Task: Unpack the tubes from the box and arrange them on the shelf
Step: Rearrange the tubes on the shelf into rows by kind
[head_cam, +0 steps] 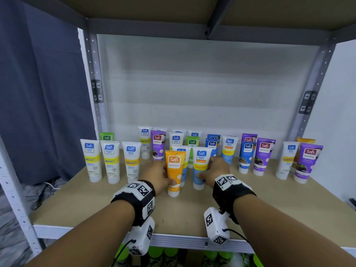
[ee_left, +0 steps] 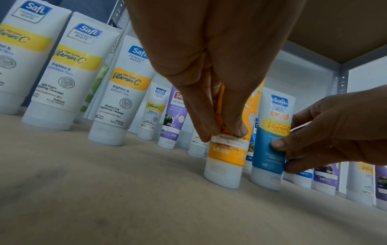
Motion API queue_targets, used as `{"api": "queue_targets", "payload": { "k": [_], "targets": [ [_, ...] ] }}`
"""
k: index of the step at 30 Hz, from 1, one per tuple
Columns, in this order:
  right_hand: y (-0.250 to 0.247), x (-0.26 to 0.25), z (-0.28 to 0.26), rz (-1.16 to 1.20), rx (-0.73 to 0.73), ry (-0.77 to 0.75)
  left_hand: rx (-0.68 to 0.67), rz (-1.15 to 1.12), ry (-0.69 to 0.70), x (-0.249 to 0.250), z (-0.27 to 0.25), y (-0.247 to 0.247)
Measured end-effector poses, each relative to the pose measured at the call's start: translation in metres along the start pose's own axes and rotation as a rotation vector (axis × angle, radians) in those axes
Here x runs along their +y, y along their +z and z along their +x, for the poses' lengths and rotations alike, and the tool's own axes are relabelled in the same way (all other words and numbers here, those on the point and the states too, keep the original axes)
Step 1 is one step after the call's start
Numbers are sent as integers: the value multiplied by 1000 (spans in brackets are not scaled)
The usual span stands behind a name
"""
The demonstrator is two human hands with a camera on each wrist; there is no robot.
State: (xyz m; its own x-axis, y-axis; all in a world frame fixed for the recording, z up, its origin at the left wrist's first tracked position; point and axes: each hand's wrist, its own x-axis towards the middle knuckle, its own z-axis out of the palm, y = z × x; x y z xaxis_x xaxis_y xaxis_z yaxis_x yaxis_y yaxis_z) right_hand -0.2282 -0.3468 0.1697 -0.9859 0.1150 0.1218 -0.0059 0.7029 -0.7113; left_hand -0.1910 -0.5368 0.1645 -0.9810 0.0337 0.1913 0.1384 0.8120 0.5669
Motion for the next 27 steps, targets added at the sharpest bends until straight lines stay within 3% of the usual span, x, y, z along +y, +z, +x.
{"api": "queue_targets", "payload": {
  "k": [13,27],
  "targets": [
    [2,1,2,-1,11,-2,-4,-36,-7,-3,2,3],
    [-25,24,-22,-21,-108,14,-48,-92,28,21,-2,17]
  ]
}}
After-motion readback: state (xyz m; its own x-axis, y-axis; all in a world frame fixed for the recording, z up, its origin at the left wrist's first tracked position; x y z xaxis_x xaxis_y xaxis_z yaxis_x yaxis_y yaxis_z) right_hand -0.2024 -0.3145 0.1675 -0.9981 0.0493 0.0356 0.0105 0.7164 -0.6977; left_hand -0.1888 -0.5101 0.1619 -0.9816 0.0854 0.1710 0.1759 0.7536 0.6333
